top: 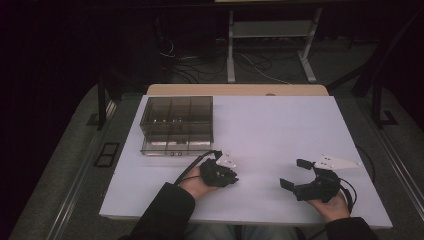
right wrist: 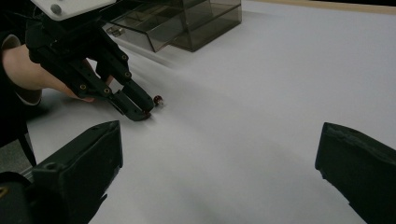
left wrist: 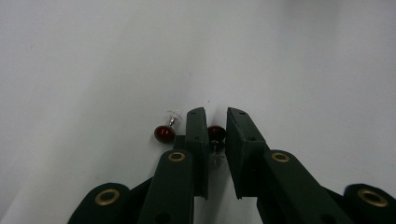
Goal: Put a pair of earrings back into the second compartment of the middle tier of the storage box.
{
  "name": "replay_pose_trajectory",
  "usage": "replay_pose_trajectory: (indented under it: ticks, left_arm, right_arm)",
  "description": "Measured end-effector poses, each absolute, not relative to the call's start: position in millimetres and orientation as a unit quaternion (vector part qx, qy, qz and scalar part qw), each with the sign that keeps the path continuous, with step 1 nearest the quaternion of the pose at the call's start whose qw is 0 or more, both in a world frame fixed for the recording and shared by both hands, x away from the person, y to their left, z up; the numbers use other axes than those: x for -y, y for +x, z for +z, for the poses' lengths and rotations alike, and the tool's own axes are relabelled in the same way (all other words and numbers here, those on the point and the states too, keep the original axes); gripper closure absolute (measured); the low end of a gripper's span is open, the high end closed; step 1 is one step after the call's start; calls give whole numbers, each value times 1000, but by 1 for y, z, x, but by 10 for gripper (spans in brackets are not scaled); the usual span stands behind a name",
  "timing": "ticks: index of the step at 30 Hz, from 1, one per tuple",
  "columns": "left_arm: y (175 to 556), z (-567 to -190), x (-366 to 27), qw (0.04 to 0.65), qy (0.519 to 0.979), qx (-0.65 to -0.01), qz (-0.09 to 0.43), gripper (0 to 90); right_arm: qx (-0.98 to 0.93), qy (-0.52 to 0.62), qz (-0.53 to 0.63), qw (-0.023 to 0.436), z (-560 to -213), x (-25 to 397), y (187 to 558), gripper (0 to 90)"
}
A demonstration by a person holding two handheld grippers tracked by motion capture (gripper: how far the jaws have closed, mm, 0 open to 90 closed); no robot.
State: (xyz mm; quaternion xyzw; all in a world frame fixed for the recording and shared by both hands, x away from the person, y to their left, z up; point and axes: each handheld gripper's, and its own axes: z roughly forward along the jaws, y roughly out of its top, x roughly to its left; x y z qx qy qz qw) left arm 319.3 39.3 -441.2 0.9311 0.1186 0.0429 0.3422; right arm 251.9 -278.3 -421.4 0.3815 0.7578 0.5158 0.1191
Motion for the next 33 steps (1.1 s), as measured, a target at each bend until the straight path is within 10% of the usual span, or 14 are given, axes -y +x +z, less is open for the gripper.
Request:
replay_pose_trajectory:
  ticks: [33]
  left_arm:
    - [327,-371,-91,426,887,-177,4,786]
  right_arm:
    - [-757,386,512,122,-422,279,253,4]
